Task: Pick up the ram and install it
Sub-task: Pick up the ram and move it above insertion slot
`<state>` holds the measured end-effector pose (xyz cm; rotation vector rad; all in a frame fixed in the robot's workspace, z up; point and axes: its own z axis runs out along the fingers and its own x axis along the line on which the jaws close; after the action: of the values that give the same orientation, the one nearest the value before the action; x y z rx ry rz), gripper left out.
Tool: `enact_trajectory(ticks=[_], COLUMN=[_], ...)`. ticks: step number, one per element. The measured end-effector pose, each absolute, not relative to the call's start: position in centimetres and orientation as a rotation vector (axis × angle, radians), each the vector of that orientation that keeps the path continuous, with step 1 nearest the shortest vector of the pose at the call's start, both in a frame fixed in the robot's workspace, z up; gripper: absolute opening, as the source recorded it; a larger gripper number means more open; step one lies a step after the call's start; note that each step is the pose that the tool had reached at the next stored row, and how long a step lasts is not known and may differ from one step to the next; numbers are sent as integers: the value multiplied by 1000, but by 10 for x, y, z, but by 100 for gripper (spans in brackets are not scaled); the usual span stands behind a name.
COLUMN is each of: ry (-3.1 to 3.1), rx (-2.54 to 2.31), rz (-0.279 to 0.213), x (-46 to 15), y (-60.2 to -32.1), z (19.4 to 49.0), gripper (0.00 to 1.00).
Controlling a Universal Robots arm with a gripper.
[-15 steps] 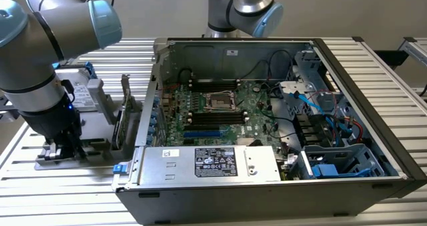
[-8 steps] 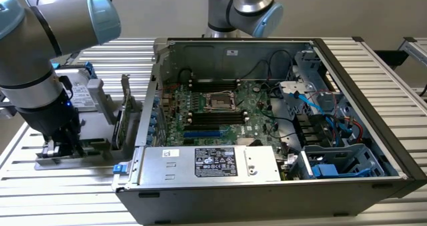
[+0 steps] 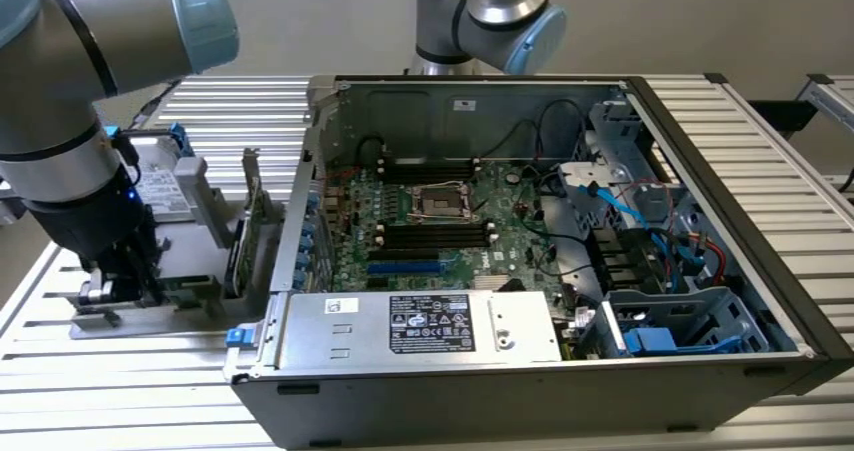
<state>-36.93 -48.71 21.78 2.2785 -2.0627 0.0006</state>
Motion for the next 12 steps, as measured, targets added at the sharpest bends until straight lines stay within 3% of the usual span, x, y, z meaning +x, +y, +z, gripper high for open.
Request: enact_trajectory(ticks=[12], ry=[-2063], rx=[2276], rz=[3], x=[-368], y=[-484], z=[268], gripper=[14])
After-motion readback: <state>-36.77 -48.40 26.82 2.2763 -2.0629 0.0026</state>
